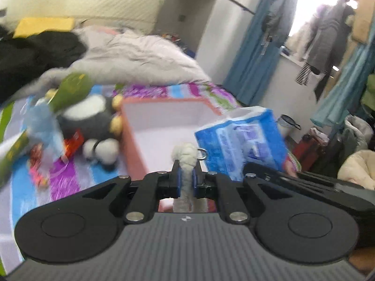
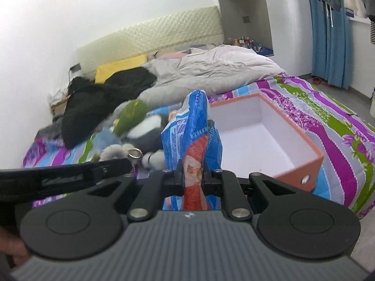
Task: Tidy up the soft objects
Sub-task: 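Lift and carry the keychain and blue packet over the box with both tools, then open both tools to drop the keychain and packet into the box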
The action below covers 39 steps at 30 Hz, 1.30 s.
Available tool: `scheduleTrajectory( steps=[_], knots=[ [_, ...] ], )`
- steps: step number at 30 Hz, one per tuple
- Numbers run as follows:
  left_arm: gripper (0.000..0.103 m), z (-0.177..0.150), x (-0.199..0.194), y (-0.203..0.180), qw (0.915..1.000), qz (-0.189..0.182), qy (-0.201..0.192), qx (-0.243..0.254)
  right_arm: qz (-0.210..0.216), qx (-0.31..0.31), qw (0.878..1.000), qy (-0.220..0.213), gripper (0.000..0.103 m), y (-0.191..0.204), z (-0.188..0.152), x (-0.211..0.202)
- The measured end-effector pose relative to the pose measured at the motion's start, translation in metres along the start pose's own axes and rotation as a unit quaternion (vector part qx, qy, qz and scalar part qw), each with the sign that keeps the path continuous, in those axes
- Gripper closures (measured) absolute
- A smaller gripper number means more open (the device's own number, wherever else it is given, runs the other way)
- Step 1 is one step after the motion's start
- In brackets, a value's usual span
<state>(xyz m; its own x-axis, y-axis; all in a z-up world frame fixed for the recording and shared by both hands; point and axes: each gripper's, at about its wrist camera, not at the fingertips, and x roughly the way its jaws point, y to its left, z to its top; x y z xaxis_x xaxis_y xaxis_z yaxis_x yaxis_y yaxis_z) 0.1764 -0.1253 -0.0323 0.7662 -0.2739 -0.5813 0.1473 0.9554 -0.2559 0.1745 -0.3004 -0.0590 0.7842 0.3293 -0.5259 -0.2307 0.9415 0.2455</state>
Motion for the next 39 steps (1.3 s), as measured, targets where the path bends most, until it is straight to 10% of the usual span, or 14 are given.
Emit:
scheduleTrajectory(
  steps=[12, 19, 30, 33, 36, 39],
  knots=[
    [0.092, 0.075, 0.127, -0.012, 0.9946, -0.004, 0.101, 0.024, -0.071, 0.017, 0.997, 0.014, 0.088, -0.06, 0.076, 0.072],
    [0.092, 0.103, 0.198, -0.009, 0.9877, 0.018, 0.155, 0.011, -0.083, 0.039, 0.991, 0.094, 0.088, -0.093, 0.081, 0.133],
    [0.092, 0.081, 0.263, -0.009, 0.9684, 0.038, 0.241, 0.054, -0.085, 0.079, 0.975, 0.189, 0.086, -0.134, 0.061, 0.178],
    [0.091, 0.078, 0.265, -0.007, 0.9677, 0.036, 0.246, 0.04, -0.09, 0.069, 0.973, 0.201, 0.082, -0.136, 0.057, 0.181],
    [0.074, 0.081, 0.265, -0.006, 0.9686, 0.029, 0.245, 0.032, -0.088, 0.074, 0.973, 0.198, 0.049, -0.139, 0.056, 0.181],
    [0.063, 0.084, 0.258, -0.006, 0.9722, 0.028, 0.23, 0.033, -0.086, 0.073, 0.975, 0.194, 0.047, -0.138, 0.055, 0.178]
  ],
)
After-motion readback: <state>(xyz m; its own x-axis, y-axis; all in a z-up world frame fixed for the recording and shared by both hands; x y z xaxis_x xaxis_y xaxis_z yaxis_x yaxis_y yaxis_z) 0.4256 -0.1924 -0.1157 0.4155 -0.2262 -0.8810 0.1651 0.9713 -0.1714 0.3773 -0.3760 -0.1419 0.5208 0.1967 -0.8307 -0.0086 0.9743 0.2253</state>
